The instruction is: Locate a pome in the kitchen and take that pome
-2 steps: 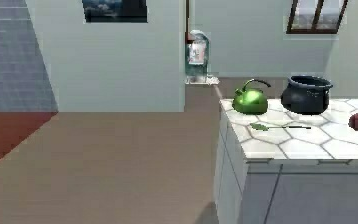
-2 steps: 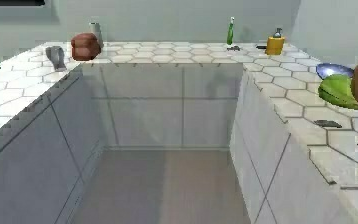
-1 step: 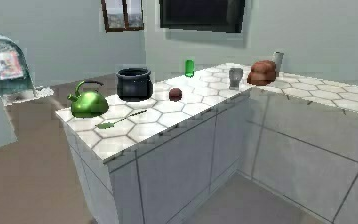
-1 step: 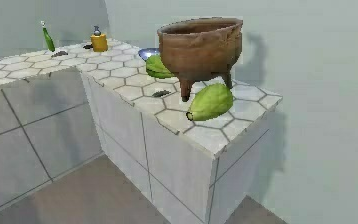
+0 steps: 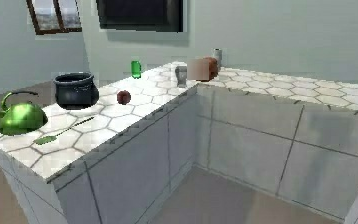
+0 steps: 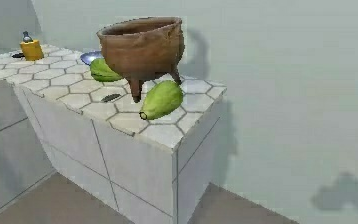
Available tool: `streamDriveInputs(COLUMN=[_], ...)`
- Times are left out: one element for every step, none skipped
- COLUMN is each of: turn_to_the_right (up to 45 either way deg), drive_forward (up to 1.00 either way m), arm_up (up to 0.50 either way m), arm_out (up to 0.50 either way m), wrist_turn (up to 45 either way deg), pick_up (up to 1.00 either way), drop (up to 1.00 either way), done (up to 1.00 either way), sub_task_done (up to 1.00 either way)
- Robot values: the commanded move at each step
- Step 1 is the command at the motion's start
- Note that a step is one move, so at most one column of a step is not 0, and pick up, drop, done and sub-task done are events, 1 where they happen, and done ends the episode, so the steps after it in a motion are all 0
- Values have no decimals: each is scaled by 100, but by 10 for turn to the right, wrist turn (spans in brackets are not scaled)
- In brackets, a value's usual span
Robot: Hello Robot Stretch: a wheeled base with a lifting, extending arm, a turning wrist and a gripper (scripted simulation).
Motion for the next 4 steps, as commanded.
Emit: streamDriveInputs(turn_to_the_right=[0,-450,-450,-240], drive_forward=[60,0,0,0], arm_up=[0,0,0,0], arm_out=[0,0,0,0], wrist_turn=[0,0,0,0], pick_up=[0,0,0,0], drop=[0,0,0,0], done=[0,0,0,0], sub_task_done=[0,0,0,0])
